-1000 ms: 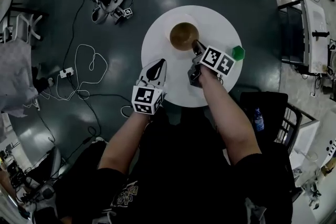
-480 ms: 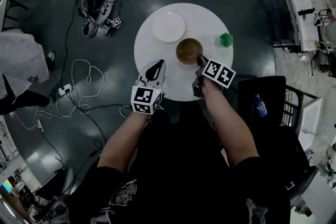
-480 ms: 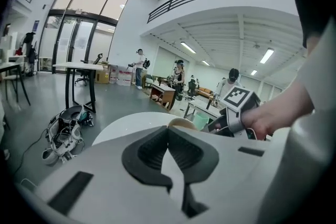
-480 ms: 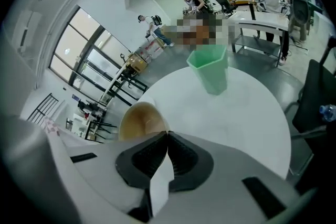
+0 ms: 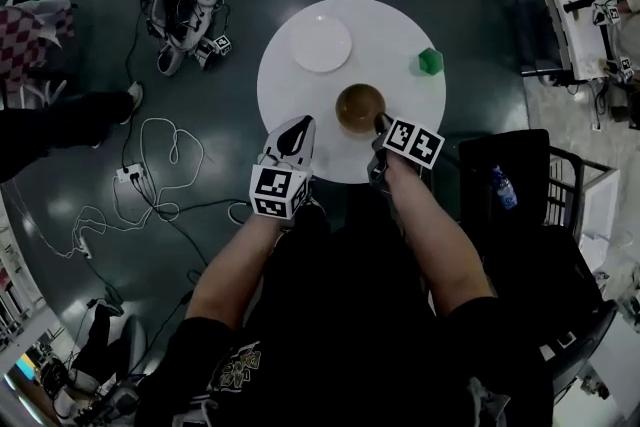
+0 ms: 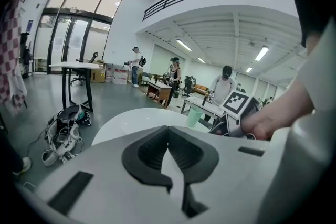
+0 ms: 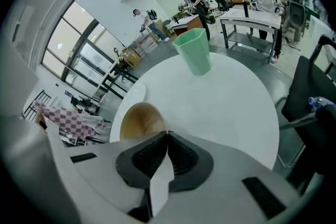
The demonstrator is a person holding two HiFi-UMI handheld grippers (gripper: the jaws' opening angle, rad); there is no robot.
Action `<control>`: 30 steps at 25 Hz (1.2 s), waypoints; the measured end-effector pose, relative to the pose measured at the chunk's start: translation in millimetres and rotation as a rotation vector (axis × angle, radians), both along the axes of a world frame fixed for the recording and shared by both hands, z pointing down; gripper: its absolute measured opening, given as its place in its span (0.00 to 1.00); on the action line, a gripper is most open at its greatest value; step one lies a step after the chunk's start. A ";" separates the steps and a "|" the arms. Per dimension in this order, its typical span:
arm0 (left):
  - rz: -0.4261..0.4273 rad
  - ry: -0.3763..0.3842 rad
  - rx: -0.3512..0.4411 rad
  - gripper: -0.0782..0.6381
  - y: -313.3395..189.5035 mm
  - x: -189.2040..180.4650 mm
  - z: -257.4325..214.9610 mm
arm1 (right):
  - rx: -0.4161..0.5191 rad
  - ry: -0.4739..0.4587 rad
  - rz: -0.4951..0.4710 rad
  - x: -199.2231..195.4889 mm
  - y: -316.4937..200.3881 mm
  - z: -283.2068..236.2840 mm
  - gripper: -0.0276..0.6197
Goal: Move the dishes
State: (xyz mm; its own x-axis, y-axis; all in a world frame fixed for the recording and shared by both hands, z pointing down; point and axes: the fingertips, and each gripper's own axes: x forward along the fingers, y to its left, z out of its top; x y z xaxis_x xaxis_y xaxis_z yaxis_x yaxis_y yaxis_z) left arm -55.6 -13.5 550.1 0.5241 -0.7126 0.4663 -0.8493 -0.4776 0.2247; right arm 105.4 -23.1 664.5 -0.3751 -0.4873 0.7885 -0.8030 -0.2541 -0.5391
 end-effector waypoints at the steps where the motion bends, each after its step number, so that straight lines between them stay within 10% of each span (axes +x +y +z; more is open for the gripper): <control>1: 0.001 -0.001 -0.001 0.12 1.4 -0.3 0.3 | -0.006 0.005 -0.005 0.0 2.5 1.2 0.08; 30: -0.006 0.009 -0.002 0.12 3.8 -10.4 0.4 | -0.059 -0.025 -0.056 -18.6 22.9 6.9 0.15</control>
